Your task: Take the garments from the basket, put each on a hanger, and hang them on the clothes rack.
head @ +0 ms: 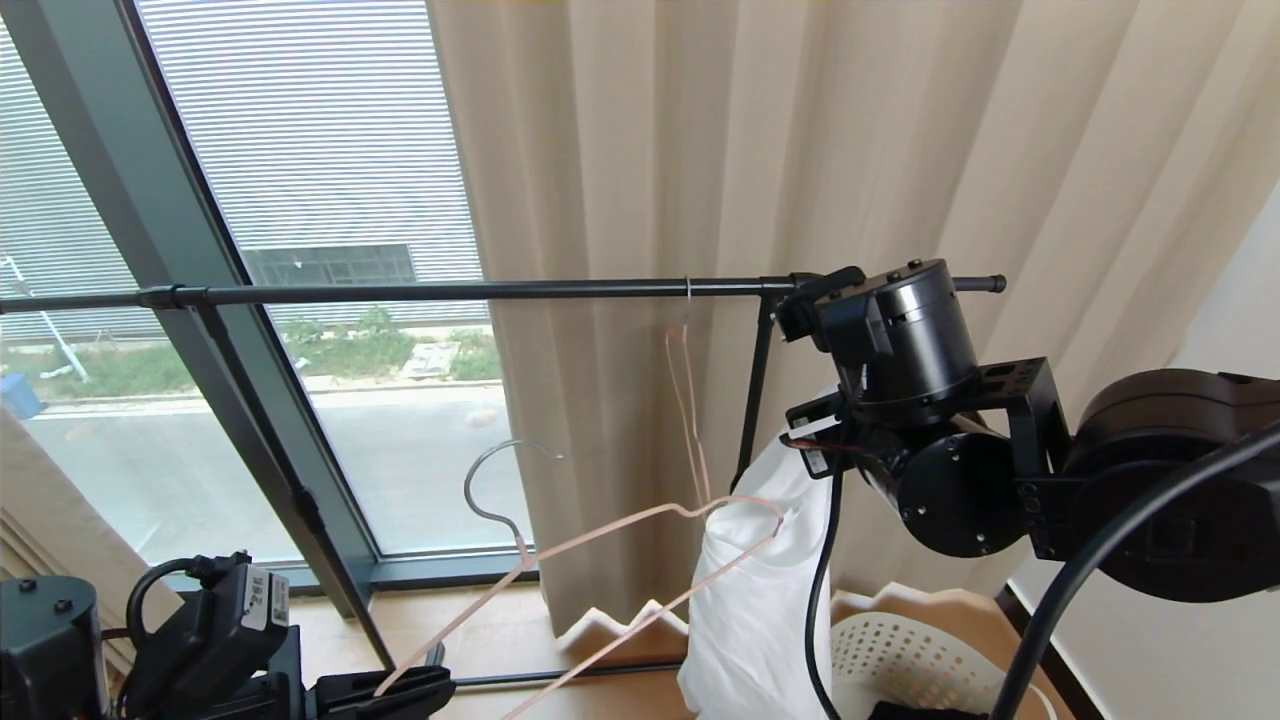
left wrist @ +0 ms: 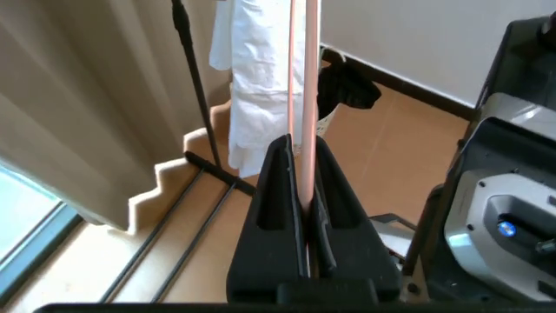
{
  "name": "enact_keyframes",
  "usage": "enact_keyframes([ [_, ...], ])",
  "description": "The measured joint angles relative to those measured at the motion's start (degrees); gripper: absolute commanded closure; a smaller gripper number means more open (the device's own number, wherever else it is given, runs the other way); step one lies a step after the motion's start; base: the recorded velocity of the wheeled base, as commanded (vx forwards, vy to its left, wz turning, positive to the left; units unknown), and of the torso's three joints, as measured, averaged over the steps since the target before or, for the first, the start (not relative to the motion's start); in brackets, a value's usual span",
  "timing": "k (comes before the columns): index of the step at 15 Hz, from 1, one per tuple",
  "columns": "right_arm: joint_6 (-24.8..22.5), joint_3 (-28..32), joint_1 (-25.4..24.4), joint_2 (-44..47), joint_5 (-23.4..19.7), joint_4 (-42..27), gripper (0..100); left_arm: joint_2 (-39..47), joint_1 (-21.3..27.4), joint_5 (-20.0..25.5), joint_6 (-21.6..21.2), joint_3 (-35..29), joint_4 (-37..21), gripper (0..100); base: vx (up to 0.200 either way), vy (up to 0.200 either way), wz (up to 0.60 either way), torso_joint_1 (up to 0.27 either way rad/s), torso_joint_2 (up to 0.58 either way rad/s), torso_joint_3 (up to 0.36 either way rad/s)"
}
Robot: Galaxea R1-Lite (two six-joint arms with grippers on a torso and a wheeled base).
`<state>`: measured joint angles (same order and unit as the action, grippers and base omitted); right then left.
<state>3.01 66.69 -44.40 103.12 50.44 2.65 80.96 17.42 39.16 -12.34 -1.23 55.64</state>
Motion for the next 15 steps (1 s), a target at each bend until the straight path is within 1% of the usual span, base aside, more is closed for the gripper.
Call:
enact_keyframes([
  [2, 0.2, 0.0, -0.7, 0.5, 0.0, 0.2, 100, 0.5, 1.9, -0.3, 3.5, -1.4, 0.0, 100, 0.0, 0.0, 0.0, 0.0, 0.0, 0.0],
  [9, 1.3, 0.6, -1.6, 1.5, 0.0, 0.4, 100, 2.7, 3.8, -0.8, 5.9, -4.8, 0.0, 100, 0.0, 0.0, 0.0, 0.0, 0.0, 0.0],
  [12, 2.9, 2.0, -1.6, 2.3, 0.3, 0.3, 100, 2.9, 4.5, -0.8, 6.1, -5.1, 0.0, 100, 0.0, 0.0, 0.0, 0.0, 0.0, 0.0],
  [15, 3.1, 2.8, -1.5, 2.8, 0.5, 0.2, 100, 3.0, 4.6, -0.8, 6.2, -5.2, 0.5, 100, 0.0, 0.0, 0.0, 0.0, 0.0, 0.0],
])
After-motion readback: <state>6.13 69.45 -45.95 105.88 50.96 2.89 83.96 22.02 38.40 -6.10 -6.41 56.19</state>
